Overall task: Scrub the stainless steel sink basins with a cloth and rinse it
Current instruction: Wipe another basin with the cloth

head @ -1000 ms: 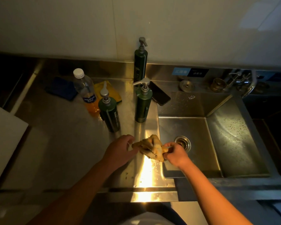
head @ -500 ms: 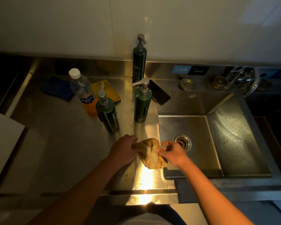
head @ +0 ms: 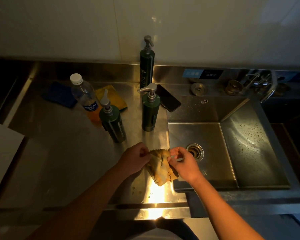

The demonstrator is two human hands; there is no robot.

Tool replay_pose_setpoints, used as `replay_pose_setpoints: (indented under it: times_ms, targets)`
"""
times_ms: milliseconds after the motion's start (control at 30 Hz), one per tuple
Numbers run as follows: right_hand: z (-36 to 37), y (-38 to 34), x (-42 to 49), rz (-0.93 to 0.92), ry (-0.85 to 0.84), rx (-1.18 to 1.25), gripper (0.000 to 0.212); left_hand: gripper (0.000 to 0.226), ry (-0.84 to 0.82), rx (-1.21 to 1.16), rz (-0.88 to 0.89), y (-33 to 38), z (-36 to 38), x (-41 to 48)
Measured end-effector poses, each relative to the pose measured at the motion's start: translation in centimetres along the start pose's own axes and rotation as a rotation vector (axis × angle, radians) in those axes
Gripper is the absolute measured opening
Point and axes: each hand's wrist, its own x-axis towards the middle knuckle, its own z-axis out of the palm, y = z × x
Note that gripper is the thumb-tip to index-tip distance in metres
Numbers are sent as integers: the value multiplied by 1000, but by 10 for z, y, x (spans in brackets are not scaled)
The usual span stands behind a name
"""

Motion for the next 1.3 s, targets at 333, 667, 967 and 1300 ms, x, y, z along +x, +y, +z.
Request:
replay_pose_setpoints:
  times_ms: [333,667,967,1300]
  targets:
    - [1,-2,5,-45,-55,-53,8,41,-8,-127,-30,6,5,2]
    - [-7,-7,0,-114,23,127,6,27,-101,-11,-24,5,1,2]
    - [-30,-31,-2,-204,74,172,15,8,37,-89,94,35,-15,-3]
    - [-58,-53,-3,-243,199,191,17,8,167,-220,211,89,-27,-14]
